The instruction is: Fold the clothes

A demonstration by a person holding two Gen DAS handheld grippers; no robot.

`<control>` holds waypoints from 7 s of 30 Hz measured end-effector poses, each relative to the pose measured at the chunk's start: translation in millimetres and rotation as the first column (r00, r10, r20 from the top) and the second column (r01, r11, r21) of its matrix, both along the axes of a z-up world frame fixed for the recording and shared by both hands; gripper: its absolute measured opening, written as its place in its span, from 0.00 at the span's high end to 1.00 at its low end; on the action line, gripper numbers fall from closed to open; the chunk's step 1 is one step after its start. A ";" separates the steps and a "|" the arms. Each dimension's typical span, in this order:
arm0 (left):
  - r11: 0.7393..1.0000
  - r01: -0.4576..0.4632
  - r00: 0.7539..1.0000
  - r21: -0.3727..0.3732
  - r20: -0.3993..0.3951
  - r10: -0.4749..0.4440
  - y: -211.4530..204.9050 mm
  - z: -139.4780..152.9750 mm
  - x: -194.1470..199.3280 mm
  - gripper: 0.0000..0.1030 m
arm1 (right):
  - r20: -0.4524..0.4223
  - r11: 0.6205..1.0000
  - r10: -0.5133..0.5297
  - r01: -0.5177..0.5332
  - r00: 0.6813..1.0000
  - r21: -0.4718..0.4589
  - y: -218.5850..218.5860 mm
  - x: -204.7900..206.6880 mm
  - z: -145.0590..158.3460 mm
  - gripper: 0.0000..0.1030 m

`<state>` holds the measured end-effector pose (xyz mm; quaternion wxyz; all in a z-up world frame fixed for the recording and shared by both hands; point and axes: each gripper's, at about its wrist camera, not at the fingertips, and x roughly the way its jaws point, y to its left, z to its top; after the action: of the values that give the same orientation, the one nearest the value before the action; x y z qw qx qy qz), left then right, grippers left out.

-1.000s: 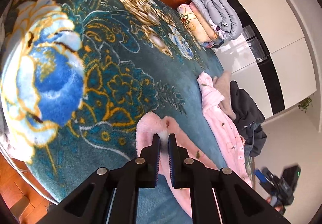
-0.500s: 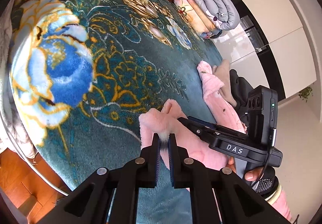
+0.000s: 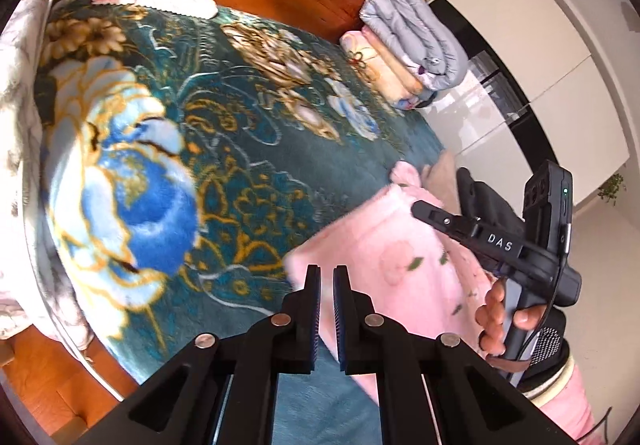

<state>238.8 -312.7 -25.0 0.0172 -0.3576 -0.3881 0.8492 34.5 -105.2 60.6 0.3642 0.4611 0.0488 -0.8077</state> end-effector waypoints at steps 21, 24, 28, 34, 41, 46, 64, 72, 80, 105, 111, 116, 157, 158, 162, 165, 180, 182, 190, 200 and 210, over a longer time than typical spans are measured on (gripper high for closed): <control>0.971 0.181 0.983 -0.155 0.022 -0.180 57.4 32.6 -119.0 0.48 | 0.065 0.897 -0.407 0.413 0.911 -0.157 162.6 -81.9 10.2 0.67; 0.933 0.264 0.963 -0.243 0.017 -0.268 99.2 49.2 -165.4 0.33 | 0.056 0.868 -0.470 0.473 0.881 -0.151 212.2 -78.3 15.0 0.67; 0.857 0.359 0.931 -0.371 0.077 -0.357 161.8 51.1 -225.4 0.28 | 0.058 0.804 -0.572 0.573 0.818 -0.159 297.4 -52.2 22.2 0.66; 0.716 0.419 0.907 -0.559 0.215 -0.362 226.2 20.0 -280.2 0.28 | 0.066 0.657 -0.737 0.736 0.672 -0.163 434.0 5.6 31.9 0.58; 0.783 0.330 0.944 -0.527 0.209 -0.257 210.7 15.0 -295.2 0.81 | 0.066 0.458 -0.882 0.881 0.467 -0.119 551.1 98.7 25.9 0.58; 0.873 0.202 0.978 -0.443 0.141 -0.155 160.0 33.0 -292.8 0.95 | 0.123 0.361 -0.918 0.924 0.376 -0.128 593.9 139.0 9.4 0.58; 0.996 0.061 0.974 -0.064 0.223 -0.045 86.4 0.1 -262.8 0.82 | 0.167 0.305 -0.925 0.930 0.341 -0.207 612.3 218.4 22.7 0.58; 0.990 0.127 0.986 -0.067 0.115 -0.119 69.6 52.2 -205.2 0.40 | 0.163 0.220 -0.950 0.943 0.265 -0.249 628.1 285.4 41.4 0.57; 0.970 0.123 0.982 -0.208 0.164 -0.089 48.8 31.6 -108.9 0.36 | 0.241 0.228 -0.930 0.949 0.278 -0.215 611.8 312.5 13.7 0.49; 0.999 0.038 0.984 0.021 0.175 -0.041 44.5 -16.3 -34.5 0.41 | 0.406 -0.093 -0.914 0.980 -0.014 -0.177 661.9 411.1 -50.9 0.49; 0.997 -0.016 0.985 0.079 0.175 0.002 36.7 -21.7 -32.1 0.56 | 0.407 -0.130 -0.913 0.970 -0.037 -0.204 661.5 407.4 -49.6 0.86; 0.990 -0.062 0.982 0.130 0.186 0.037 30.2 -28.2 -33.8 0.94 | 0.441 -0.162 -0.897 0.952 -0.032 -0.261 665.6 408.1 -43.1 0.92; 0.993 0.096 0.995 -0.062 0.038 -0.094 98.7 46.3 -344.3 0.38 | 0.400 -0.066 -0.914 0.950 0.066 -0.307 756.2 143.5 -7.6 0.73; 0.994 0.093 0.995 -0.057 0.028 -0.092 90.9 47.0 -335.7 0.37 | 0.382 -0.047 -0.920 0.944 0.086 -0.325 753.9 148.1 -2.5 0.58; 0.993 0.100 0.992 -0.063 0.078 -0.095 71.5 24.8 -297.9 0.33 | 0.305 0.047 -0.936 0.919 0.178 -0.392 736.7 177.3 14.2 0.47; 0.993 0.118 0.984 0.030 0.130 -0.121 65.3 -5.9 -272.9 0.33 | 0.275 0.092 -0.936 0.907 0.219 -0.411 721.1 206.8 15.5 0.45; 0.997 0.024 0.996 0.079 0.083 -0.031 77.9 -34.3 -270.5 0.32 | 0.473 -0.100 -0.876 0.923 0.095 -0.370 722.0 288.6 -56.2 0.34; 0.998 0.004 0.996 0.062 0.084 -0.009 80.7 -34.0 -272.2 0.34 | 0.441 -0.106 -0.895 0.923 0.074 -0.371 723.7 273.3 -58.5 0.34; 0.992 -0.095 0.984 0.083 0.157 0.082 80.7 -32.9 -276.7 0.87 | 0.464 -0.265 -0.883 0.888 -0.067 -0.375 739.2 253.8 -63.9 0.59; 0.992 0.092 0.986 0.083 -0.150 -0.079 60.9 87.9 -222.5 0.91 | 0.294 -0.070 -0.947 0.813 0.127 -0.579 736.2 264.4 43.0 0.87; 0.994 -0.067 0.992 0.087 0.116 0.057 -14.2 -17.7 -137.8 1.00 | 0.358 -0.097 -0.933 0.929 0.040 -0.357 734.6 320.8 -34.4 0.87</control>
<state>101.0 -327.0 -42.7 -0.0151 -0.3919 -0.4374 0.8093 355.3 629.4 26.2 -0.1944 0.2450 -0.4968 -0.8095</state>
